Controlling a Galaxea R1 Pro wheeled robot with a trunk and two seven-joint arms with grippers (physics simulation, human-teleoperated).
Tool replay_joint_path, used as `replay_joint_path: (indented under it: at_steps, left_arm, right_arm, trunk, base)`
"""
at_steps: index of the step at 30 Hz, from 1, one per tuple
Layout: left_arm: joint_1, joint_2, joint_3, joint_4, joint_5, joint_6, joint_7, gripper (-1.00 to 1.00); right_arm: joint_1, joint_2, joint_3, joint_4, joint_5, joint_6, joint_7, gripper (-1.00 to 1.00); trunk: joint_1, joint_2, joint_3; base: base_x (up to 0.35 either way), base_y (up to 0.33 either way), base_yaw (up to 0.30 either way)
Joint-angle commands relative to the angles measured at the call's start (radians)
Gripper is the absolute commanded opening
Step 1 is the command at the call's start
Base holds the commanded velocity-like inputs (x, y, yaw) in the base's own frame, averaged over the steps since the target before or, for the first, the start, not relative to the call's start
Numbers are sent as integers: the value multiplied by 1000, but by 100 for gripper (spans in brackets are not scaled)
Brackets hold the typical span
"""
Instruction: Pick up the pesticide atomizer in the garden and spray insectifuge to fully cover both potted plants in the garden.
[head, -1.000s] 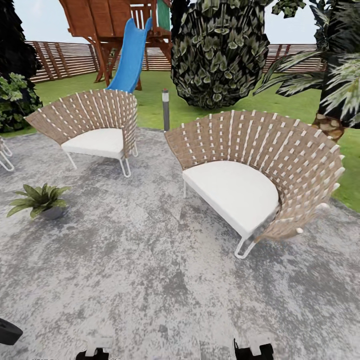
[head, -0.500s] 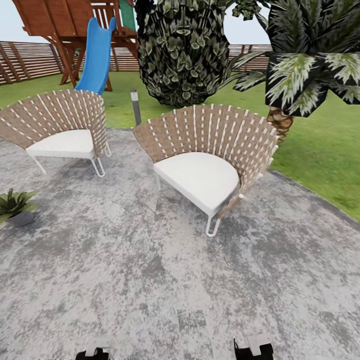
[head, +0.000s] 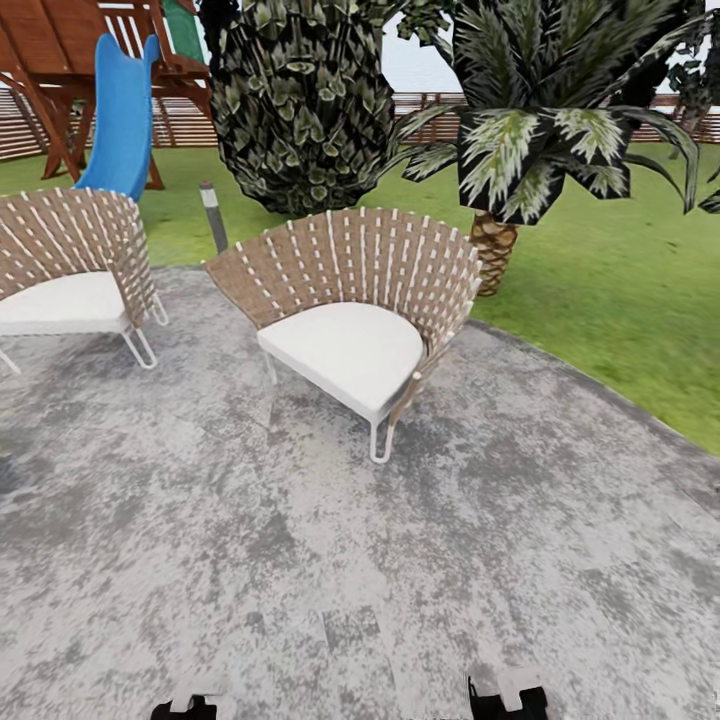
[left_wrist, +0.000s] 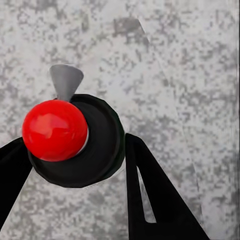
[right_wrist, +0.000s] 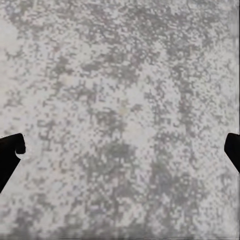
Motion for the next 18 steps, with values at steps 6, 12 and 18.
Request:
replay_joint_path:
  at_steps: [6, 12, 18]
  left_arm:
    - [0, 1, 10, 0, -6, -2, -5, -100]
    - [0, 1, 10, 0, -6, -2, -5, -100]
    - [0, 1, 11, 0, -5, -2, -4, -100]
  right_arm:
    - [-1, -8, -119, 0, 11, -1, -9, 100]
    - [-1, -8, -122, 0, 11, -1, -9, 100]
    - [-1, -9, -124, -1, 11, -1, -9, 100]
  trunk:
    - [19, -35, -14]
    - [42, -77, -30]
    - [65, -119, -47]
  base:
    - [0, 0, -300]
    - [0, 0, -300]
    - [0, 0, -300]
